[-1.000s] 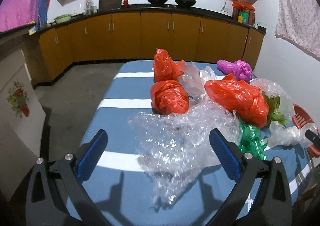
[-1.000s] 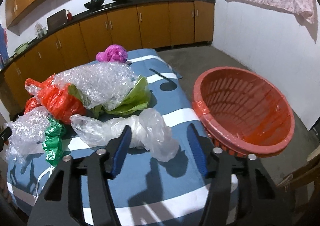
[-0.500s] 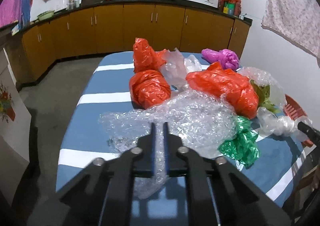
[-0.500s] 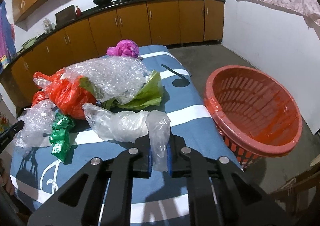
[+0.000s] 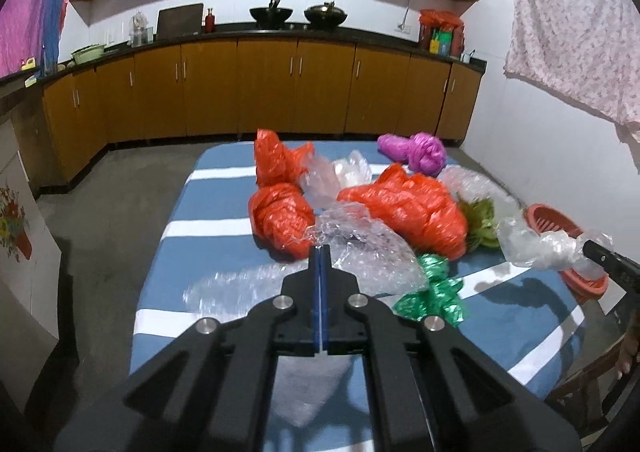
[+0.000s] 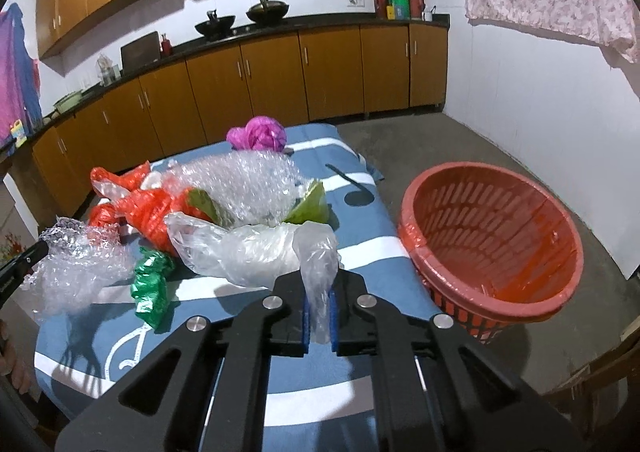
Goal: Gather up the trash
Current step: 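Carry the clear bags to the orange basket and open both grippers over it, then move the right tool to the bubble wrap and grasp it, then grasp the green plastic bag with the left gripper, then carry the green bag and bubble wrap to the basket and release both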
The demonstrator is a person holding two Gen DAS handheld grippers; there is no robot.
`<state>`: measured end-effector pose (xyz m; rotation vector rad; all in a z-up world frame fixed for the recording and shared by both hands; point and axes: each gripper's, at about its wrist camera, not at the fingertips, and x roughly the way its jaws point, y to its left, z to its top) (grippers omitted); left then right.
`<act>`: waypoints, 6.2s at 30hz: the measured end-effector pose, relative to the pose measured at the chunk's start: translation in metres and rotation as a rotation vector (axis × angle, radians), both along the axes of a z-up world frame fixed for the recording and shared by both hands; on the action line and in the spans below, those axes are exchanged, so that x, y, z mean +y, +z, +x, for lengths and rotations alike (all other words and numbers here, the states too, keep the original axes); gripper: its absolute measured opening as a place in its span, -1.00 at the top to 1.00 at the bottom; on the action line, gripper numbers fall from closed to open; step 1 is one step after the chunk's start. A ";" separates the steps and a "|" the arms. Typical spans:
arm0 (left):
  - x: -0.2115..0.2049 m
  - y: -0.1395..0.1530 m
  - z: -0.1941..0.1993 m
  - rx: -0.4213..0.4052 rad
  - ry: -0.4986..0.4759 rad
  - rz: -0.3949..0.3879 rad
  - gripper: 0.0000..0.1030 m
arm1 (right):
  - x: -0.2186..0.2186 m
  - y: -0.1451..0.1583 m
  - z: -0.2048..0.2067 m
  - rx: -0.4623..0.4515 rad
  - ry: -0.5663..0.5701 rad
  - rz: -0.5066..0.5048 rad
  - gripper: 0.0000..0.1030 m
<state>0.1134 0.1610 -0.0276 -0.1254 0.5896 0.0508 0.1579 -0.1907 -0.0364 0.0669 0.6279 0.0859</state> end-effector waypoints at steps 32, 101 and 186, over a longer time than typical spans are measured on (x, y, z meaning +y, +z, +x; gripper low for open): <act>-0.157 0.120 0.026 -0.201 -0.303 -0.040 0.96 | -0.113 0.052 -0.007 -0.110 -0.287 0.020 0.87; -0.217 0.030 0.092 -0.078 -0.283 -0.014 -0.55 | -0.142 0.014 0.039 -0.050 -0.284 0.050 0.04; -0.100 0.002 0.049 0.089 -0.167 -0.057 0.52 | -0.070 0.037 0.024 -0.147 -0.140 0.065 0.95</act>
